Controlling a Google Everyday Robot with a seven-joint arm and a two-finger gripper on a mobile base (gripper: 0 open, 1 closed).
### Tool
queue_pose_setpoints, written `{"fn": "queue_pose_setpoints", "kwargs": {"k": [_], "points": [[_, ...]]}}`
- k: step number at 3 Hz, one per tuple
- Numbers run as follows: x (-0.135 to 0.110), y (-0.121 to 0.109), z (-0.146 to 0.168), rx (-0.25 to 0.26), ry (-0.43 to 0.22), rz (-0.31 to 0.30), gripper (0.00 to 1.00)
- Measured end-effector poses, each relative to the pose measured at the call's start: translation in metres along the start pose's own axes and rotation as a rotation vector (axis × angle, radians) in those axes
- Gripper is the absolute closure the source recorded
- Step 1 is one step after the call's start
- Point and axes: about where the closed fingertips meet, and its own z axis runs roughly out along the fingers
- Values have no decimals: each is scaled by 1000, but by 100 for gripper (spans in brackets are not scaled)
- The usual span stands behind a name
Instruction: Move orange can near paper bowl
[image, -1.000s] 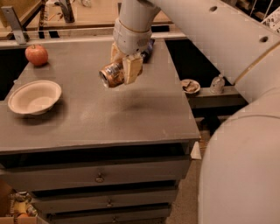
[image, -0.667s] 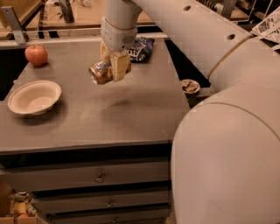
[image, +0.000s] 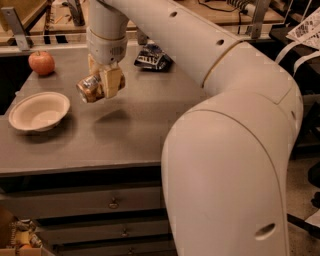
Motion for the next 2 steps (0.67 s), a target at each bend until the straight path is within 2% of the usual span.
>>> {"fn": "queue_pose_setpoints", "kwargs": {"k": [1,2], "points": [[-23,-4,14,-20,-32,-33,100],[-35,-2,23,-38,-49,-52,100]]}}
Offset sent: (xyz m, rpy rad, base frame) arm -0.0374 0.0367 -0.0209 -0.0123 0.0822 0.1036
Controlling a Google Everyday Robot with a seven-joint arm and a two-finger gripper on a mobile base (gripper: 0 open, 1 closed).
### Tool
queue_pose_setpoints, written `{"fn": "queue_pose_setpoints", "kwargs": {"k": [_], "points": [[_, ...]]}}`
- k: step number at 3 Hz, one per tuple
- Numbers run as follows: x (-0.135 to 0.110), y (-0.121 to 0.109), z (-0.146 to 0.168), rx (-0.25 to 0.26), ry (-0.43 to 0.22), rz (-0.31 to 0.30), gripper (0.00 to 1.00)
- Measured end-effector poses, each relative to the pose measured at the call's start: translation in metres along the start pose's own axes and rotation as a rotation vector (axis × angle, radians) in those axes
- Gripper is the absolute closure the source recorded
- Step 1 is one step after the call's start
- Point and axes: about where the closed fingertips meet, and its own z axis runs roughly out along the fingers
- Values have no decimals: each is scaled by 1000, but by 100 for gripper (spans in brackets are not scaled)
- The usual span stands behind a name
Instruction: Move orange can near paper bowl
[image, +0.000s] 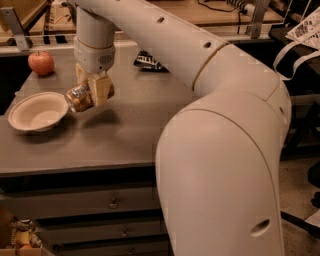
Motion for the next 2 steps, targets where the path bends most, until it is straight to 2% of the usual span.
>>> {"fn": "queue_pose_setpoints", "kwargs": {"k": [2], "points": [[-7,14,15,-45,-25,-8,98]]}}
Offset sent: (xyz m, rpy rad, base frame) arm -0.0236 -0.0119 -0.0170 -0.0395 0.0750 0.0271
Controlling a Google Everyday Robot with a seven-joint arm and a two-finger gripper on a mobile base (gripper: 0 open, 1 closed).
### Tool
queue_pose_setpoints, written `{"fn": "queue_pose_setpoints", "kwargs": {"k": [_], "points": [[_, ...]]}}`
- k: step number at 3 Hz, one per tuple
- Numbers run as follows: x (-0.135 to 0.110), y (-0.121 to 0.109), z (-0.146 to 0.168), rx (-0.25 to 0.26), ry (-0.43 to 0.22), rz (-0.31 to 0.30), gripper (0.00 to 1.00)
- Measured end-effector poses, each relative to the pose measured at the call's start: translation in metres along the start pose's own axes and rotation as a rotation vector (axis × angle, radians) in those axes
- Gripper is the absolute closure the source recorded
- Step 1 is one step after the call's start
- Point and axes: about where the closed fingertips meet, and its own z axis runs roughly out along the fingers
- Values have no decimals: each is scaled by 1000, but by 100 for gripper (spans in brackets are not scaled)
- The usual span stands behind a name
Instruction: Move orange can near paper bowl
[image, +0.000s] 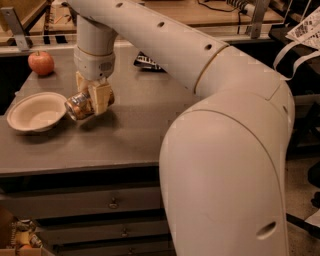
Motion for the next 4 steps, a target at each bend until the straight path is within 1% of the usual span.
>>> {"fn": "queue_pose_setpoints", "kwargs": {"k": [1,4], "points": [[-3,2,5,-10,-13,-2,76],[-5,-6,12,11,-18,-4,6]]}}
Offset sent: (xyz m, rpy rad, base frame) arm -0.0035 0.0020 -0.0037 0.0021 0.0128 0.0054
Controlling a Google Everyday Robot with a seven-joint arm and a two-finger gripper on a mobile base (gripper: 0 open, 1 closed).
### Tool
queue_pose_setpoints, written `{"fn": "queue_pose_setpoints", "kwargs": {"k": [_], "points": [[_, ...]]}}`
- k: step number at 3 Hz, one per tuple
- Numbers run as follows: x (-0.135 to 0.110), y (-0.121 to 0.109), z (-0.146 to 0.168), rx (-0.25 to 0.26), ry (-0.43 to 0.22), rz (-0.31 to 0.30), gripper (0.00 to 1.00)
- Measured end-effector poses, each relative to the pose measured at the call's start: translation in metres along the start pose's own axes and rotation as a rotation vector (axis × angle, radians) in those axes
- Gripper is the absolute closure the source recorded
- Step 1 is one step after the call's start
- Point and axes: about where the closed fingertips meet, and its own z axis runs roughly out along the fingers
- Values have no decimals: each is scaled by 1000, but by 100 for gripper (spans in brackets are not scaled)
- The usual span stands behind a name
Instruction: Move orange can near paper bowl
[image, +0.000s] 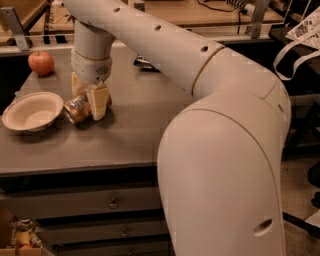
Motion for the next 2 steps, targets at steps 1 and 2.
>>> {"fn": "queue_pose_setpoints", "kwargs": {"k": [1,2], "points": [[0,-2,2,3,-1,0,0],[0,-2,2,4,-2,-1,0]]}}
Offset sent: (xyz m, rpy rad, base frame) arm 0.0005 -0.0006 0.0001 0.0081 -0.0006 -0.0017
